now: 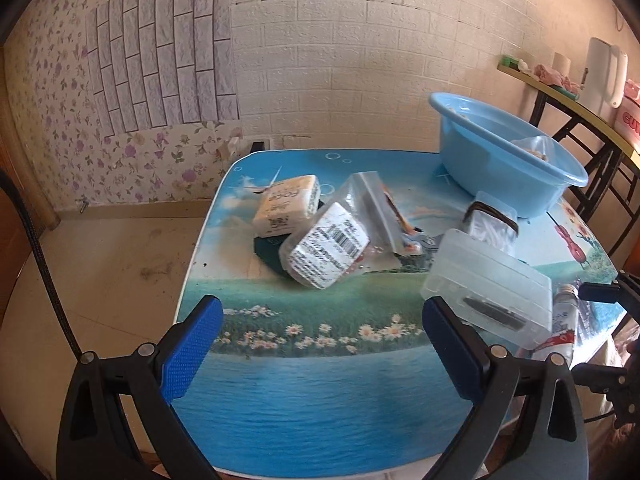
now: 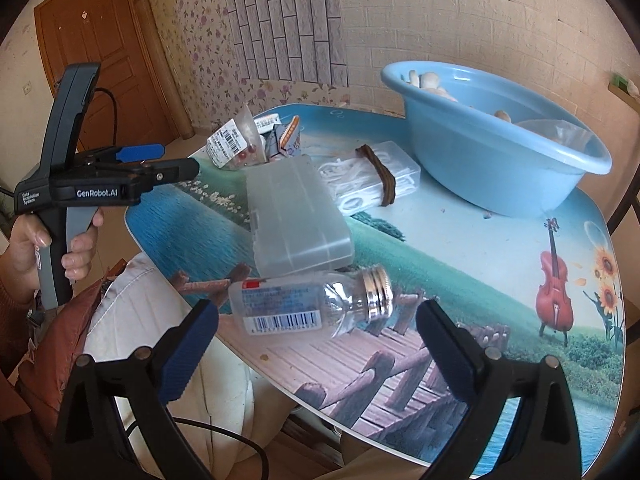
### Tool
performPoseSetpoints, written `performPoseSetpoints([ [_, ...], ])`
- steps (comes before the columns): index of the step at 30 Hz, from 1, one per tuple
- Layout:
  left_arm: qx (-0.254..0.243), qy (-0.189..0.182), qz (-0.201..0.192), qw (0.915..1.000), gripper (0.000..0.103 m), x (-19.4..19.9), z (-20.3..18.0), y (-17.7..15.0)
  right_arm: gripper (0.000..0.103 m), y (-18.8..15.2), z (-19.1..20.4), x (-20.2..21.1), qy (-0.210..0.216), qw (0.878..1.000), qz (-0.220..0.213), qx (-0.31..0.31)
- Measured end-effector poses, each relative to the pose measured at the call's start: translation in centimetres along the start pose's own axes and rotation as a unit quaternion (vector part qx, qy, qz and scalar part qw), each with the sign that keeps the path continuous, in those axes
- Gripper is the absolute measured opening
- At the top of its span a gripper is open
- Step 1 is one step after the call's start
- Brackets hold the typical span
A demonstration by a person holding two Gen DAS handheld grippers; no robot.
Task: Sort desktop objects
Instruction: 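Move right tool to the clear glass bottle while left tool approaches the barcode zip bag, then grasp the glass bottle with right tool while left tool grasps the barcode zip bag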
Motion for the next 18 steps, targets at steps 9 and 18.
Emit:
performPoseSetpoints([
  [9,0.041,-0.049,0.025,0.9976,0.099,-4.1,2.0,1.5,0.098,0.3,-0.7,-1.5,0.003,1.000,0.020,-0.015],
  [18,0.001,-0.079,0.027,0.9965,0.037,-4.8,-0.1,2.2,0.087,0.3,-2.1,-1.1,0.001,0.999,0.011,-0.044],
])
Point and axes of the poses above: each gripper's, at about its wrist camera, not at the fingertips, and x roughly against the way its jaws point, z to its left, y to its top, the point moved 9 cm from there along -x, roughly the way its jaws point, and after that the axes turned 3 degrees about z, right-handed, at the moved point
